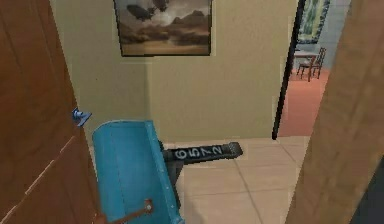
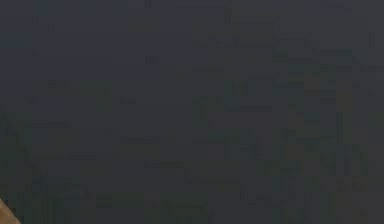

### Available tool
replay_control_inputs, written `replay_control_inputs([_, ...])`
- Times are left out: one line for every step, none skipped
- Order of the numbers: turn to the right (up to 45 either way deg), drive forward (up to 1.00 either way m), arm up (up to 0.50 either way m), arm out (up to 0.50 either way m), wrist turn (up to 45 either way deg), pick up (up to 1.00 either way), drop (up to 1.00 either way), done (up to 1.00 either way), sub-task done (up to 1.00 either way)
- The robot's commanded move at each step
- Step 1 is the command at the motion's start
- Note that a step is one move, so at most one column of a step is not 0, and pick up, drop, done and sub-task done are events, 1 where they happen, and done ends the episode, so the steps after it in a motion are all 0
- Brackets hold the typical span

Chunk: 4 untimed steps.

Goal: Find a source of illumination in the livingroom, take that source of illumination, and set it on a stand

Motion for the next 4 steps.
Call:
replay_control_inputs([0.0, 0.1, 0.0, 0.0, 0.0, 0.0, 0.0, 0.0, 0.0])
replay_control_inputs([-3.0, 0.0, 0.0, 0.0, 0.0, 0.0, 0.0, 0.0, 0.0])
replay_control_inputs([-45.0, 0.0, 0.0, 0.0, 0.0, 0.0, 0.0, 0.0, 0.0])
replay_control_inputs([-18.0, 0.0, 0.0, 0.0, 0.0, 0.0, 0.0, 0.0, 0.0])
